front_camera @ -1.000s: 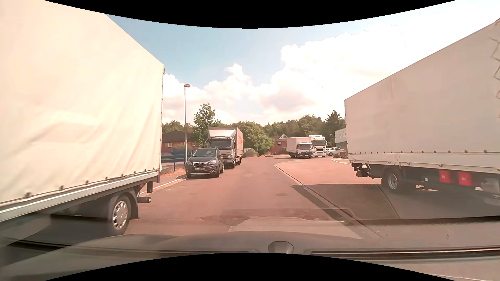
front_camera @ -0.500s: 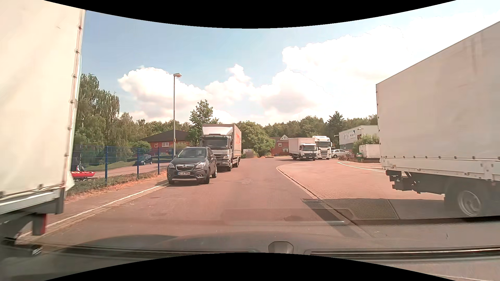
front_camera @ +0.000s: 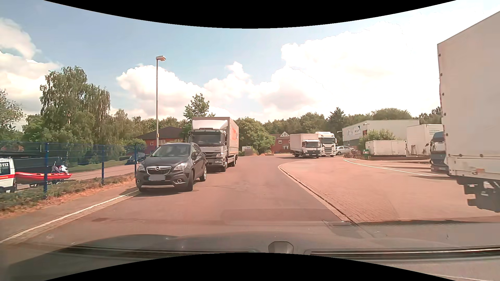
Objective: Follow the waypoints while adhering to traffic rules and regulations
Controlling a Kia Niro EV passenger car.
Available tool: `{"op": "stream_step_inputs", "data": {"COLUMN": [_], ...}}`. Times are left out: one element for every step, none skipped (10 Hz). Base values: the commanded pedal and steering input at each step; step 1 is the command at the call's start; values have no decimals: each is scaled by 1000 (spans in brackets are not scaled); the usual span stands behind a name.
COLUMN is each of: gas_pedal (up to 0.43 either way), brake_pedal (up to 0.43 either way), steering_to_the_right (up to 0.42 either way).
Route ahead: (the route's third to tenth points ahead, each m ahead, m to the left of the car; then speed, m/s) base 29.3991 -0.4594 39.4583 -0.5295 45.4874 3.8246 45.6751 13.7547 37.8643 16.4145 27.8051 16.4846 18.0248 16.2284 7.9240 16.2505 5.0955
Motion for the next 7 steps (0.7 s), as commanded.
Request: {"op": "stream_step_inputs", "data": {"gas_pedal": [28, 28, 28, 28, 28, 47, 47], "brake_pedal": [0, 0, 0, 0, 0, 0, 0], "steering_to_the_right": [-6, -6, -8, -9, -9, -5, 0]}}
